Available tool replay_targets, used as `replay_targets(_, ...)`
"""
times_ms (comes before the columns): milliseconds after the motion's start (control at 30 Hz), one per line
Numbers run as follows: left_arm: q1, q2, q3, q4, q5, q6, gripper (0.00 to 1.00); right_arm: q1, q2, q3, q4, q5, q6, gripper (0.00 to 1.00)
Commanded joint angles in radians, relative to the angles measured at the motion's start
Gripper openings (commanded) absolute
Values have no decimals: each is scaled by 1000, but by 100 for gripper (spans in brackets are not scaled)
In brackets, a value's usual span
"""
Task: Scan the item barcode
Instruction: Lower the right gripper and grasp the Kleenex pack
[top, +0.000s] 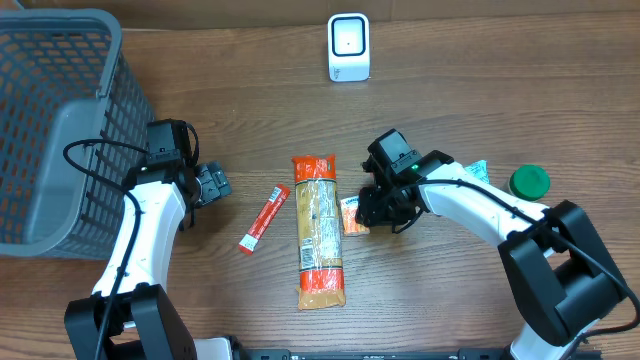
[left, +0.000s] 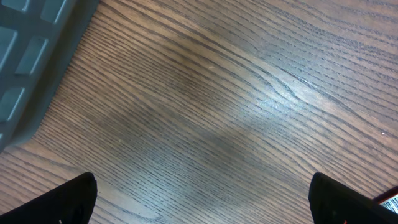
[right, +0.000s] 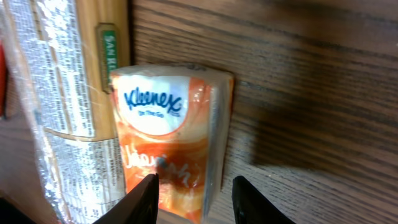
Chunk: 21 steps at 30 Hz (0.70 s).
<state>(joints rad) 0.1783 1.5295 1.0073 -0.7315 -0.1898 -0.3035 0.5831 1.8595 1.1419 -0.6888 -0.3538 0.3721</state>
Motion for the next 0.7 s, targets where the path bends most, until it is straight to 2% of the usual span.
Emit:
replay_targets(0, -3, -4, 18, 3, 7, 9, 100, -5, -53, 5, 13, -14, -9, 40)
replay_targets(133, -3, -4, 18, 3, 7, 9, 100, -9, -53, 3, 23, -2, -9, 38)
replay_targets(367, -3, -4, 18, 3, 7, 9, 100, -9, -51, -4, 40, 23, -3, 27)
replay_targets(667, -3, -4, 18, 3, 7, 9, 100, -11, -51, -81, 135, 33, 29, 26)
